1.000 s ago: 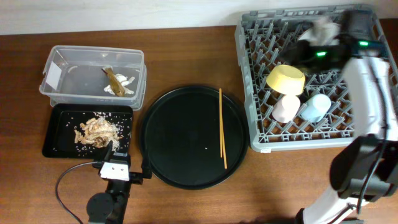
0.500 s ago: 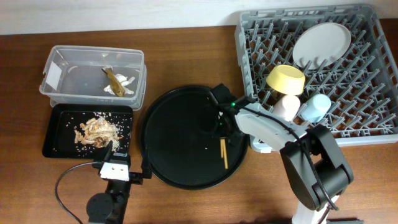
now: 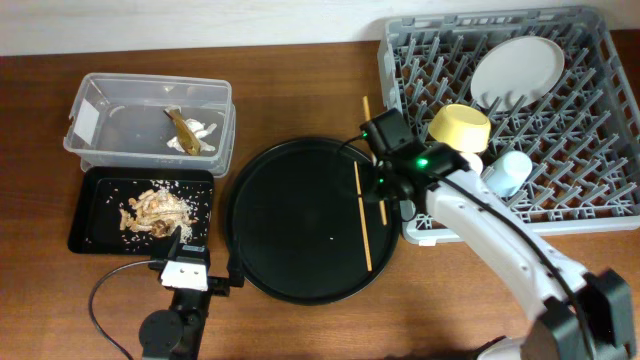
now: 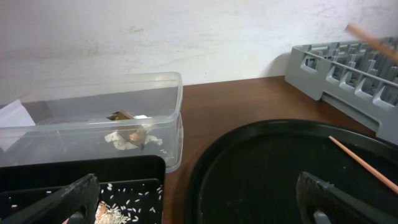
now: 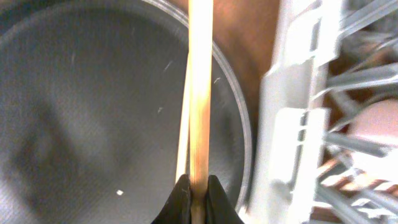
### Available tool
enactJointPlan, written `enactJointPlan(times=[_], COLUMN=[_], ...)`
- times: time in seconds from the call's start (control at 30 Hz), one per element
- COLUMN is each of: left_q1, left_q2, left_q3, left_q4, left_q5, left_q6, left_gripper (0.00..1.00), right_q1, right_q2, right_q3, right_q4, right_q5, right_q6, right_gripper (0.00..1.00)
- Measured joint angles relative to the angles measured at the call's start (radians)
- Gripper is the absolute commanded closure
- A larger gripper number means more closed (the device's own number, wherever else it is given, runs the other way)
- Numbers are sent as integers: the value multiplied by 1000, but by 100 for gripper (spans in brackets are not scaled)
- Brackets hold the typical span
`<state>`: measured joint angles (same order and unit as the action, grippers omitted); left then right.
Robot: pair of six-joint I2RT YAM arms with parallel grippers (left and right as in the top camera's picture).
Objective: Sort waste into correct bins and load items into the dishwasher rack
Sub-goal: 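Grasp the wooden chopsticks with the right gripper and place them in the rack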
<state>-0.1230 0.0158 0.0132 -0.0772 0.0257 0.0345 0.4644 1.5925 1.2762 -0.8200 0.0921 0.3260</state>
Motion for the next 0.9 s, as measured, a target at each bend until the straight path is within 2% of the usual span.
enactJointPlan(times=[0.03, 0.1, 0.13, 0.2, 0.27, 0.3, 0.4, 0.47, 0.57, 0.6, 0.67, 0.7, 0.77, 0.9], left_q1=[0, 0, 0, 0, 0, 0, 0, 0, 0, 0, 0, 0, 0, 0], left_q2=[0, 0, 0, -1, -1, -1, -1, -1, -1, -1, -1, -1, -1, -1], left_q3=[0, 0, 0, 0, 0, 0, 0, 0, 0, 0, 0, 0, 0, 0], left_q4=[0, 0, 0, 0, 0, 0, 0, 0, 0, 0, 0, 0, 0, 0], left_q5=[0, 0, 0, 0, 0, 0, 0, 0, 0, 0, 0, 0, 0, 0], left_q6=[0, 0, 0, 0, 0, 0, 0, 0, 0, 0, 0, 0, 0, 0], left_gripper=[1, 1, 1, 1, 1, 1, 1, 1, 1, 1, 1, 1, 1, 0], right_q1=[-19, -215, -247, -306, -283, -270, -261, -241, -56, -2, 45, 45, 45, 42], right_q2=[-21, -41, -31, 91, 166, 169, 139, 60, 93, 143, 304, 364, 409, 408], right_q3=[15, 66, 67, 76, 72, 72, 91, 109, 95, 72, 48, 47, 48, 53], right_q4=[13, 115, 128, 121, 106, 106, 49, -21, -64, -61, -40, -40, -55, -68], right_q5=[43, 135, 123, 71, 37, 32, 3, -106, -182, -167, -141, -139, -139, -144], right_q6=[-16, -106, -129, -170, -183, -188, -171, -167, -137, -96, -7, 21, 39, 57], right_gripper=[96, 96, 96, 92, 55, 51, 53, 53, 53, 56, 68, 82, 96, 96])
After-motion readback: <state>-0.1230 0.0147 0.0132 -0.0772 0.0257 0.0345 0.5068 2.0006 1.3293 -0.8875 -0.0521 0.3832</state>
